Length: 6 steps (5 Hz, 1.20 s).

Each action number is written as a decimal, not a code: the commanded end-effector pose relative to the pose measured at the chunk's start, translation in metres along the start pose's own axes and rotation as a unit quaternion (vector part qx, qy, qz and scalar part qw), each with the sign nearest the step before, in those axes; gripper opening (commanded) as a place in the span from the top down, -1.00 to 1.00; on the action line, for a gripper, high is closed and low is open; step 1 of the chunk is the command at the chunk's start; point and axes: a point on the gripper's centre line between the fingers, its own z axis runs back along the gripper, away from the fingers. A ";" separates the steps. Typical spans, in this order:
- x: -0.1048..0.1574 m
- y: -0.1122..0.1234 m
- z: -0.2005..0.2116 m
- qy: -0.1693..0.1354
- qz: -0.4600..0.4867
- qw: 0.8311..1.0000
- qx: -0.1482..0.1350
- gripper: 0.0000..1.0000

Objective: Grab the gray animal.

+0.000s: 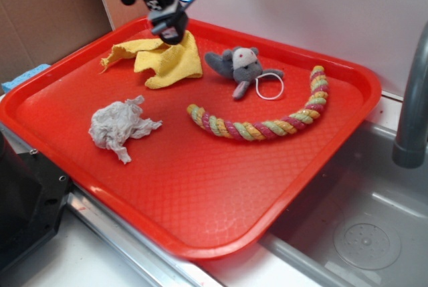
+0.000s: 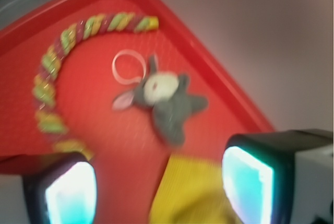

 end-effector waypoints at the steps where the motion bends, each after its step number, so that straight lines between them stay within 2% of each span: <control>1: 0.030 0.017 -0.038 -0.002 -0.062 0.998 -0.010 -1.00; 2: 0.035 0.011 -0.065 0.004 -0.108 0.993 -0.045 -1.00; 3: 0.035 0.003 -0.084 0.014 -0.129 0.989 -0.065 -1.00; 4: 0.036 -0.001 -0.095 0.029 -0.130 0.989 -0.068 -1.00; 5: 0.034 -0.005 -0.095 0.027 -0.132 0.989 -0.067 1.00; 6: 0.028 -0.007 -0.083 0.029 -0.099 0.993 -0.058 1.00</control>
